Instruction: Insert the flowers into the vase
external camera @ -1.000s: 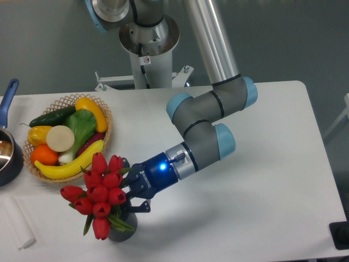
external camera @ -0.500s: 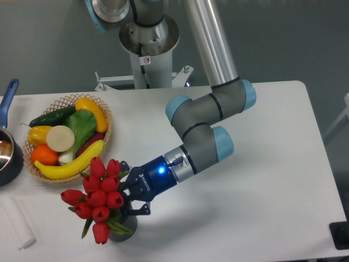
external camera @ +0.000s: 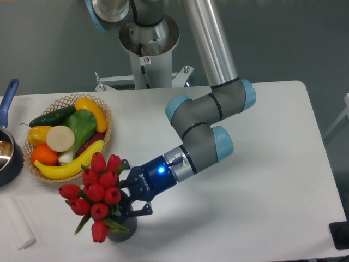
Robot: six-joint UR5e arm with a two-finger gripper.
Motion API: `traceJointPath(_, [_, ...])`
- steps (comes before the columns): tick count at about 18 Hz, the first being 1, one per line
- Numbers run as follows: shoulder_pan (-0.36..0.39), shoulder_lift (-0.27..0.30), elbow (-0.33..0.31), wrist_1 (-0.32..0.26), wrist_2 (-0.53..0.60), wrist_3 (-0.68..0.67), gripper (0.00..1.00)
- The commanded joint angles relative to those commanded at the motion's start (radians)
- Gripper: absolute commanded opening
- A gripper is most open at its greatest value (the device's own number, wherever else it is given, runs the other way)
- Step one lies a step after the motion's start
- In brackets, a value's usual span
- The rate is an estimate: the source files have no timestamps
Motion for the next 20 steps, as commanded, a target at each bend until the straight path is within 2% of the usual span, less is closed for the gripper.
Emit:
traceJointPath(5, [0.0, 0.008, -0.008, 0.002, 0.061, 0.0, 0.62])
traceJointPath(10, [0.002, 0.02, -0.006, 0.006, 0.064, 0.002, 0.93])
traceJointPath(12, [0.002, 0.031, -0.008, 0.006, 0.078, 0.0, 0.99])
traceJointPath(17, [0.008, 0.055, -0.011, 0.011, 0.175, 0.009, 1.0])
traceJointPath(20, [0.012, 0.072, -0.026, 0.011, 0.276, 0.09, 1.0])
